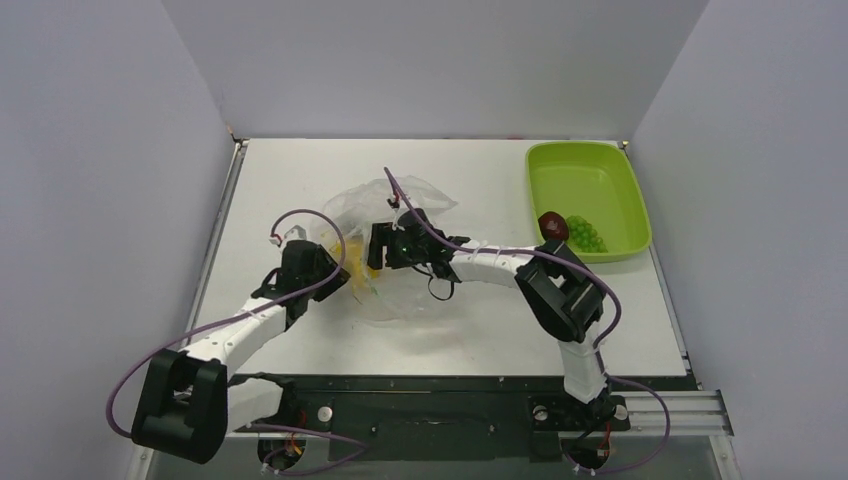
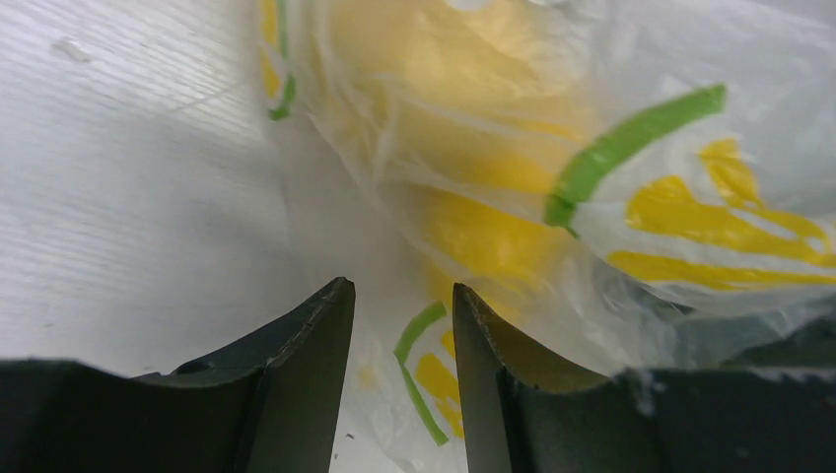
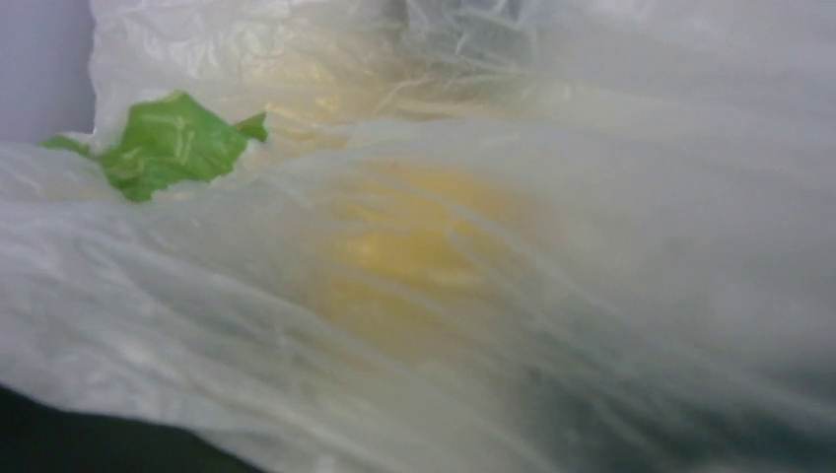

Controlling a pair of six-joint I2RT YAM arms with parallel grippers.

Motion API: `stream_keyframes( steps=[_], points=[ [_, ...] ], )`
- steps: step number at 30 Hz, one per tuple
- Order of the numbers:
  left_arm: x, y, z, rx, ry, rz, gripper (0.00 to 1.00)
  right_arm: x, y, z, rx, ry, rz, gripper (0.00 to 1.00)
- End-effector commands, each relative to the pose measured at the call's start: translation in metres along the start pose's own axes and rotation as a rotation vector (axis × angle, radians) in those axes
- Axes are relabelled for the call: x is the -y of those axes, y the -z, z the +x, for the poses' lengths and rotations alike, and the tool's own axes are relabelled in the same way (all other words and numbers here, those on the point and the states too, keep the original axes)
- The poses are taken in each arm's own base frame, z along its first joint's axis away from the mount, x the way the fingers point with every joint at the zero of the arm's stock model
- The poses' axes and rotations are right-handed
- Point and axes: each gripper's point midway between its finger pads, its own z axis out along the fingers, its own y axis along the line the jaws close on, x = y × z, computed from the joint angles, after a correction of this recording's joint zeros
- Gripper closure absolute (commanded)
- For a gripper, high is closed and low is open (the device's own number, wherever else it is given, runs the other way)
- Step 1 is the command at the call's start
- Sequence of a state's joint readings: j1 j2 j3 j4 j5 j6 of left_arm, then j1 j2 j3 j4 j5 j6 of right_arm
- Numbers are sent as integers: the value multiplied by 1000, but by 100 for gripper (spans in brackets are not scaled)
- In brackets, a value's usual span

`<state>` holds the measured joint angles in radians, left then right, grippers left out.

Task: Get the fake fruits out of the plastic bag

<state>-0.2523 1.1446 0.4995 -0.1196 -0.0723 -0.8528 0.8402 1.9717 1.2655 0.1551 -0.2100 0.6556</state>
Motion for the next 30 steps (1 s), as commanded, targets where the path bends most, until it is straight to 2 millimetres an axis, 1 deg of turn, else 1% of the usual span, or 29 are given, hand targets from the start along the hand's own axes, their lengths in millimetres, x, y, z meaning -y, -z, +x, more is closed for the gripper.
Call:
stream_keyframes(
  steps=[1, 4, 5, 6, 7, 8, 10, 11, 12, 15, 16, 17, 18, 19, 20, 21, 22, 23, 24, 25, 26, 28, 29, 30],
  points=[
    [33, -12, 6, -4, -15, 129, 61, -5, -14, -2, 4, 22, -7, 38],
    [30, -25, 18, -47, -40, 95, 61, 0, -28, 7, -21, 33, 10, 38],
    [27, -30, 23, -68, -43, 78, 61, 6, -32, 14, -42, 37, 32, 38],
    [24, -35, 28, -91, -43, 64, 61, 4, -34, 11, -39, 50, 33, 38],
    [24, -36, 31, -101, -44, 61, 61, 7, -37, 17, -51, 56, 52, 38],
    [21, -38, 34, -113, -46, 53, 61, 7, -38, 17, -50, 67, 55, 38],
    [20, -39, 35, -113, -54, 46, 61, 7, -42, 21, -51, 85, 69, 38],
    [18, -39, 35, -108, -56, 36, 61, 12, -44, 27, -65, 93, 95, 38],
    [18, -37, 33, -101, -57, 34, 61, 12, -46, 24, -60, 105, 106, 39],
    [11, -28, 31, -88, -57, 3, 61, 27, -46, 22, -48, 117, 189, 42],
    [13, -22, 27, -74, -54, 15, 60, 28, -46, 21, -43, 116, 196, 47],
    [9, -18, 27, -74, -51, 1, 60, 30, -45, 18, -38, 111, 199, 50],
    [10, -9, 23, -61, -47, 8, 59, 30, -44, 15, -38, 107, 193, 60],
    [10, -5, 20, -52, -45, 8, 58, 30, -40, 12, -34, 107, 193, 63],
    [11, 6, 14, -37, -36, 16, 57, 29, -37, 10, -28, 111, 193, 69],
    [12, 12, 12, -39, -31, 26, 57, 27, -30, 4, -14, 122, 190, 72],
    [15, 23, 6, -24, -26, 48, 53, 26, -27, 1, -3, 127, 190, 80],
    [24, 35, 1, -12, -34, 100, 51, 22, -18, -5, 12, 134, 183, 88],
    [24, 42, -1, -18, -35, 102, 49, 19, -14, -8, 20, 137, 179, 92],
    [32, 54, -6, -4, -45, 145, 48, 16, -6, -13, 31, 142, 171, 97],
    [36, 63, -11, -2, -48, 155, 47, 10, 0, -20, 46, 143, 157, 99],
    [52, 86, -24, 31, -71, 216, 46, 3, 10, -24, 60, 142, 140, 100],
    [64, 98, -33, 57, -87, 266, 46, 4, 13, -21, 56, 134, 141, 100],
    [73, 106, -36, 62, -97, 312, 46, 1, 19, -21, 62, 130, 135, 100]
  ],
)
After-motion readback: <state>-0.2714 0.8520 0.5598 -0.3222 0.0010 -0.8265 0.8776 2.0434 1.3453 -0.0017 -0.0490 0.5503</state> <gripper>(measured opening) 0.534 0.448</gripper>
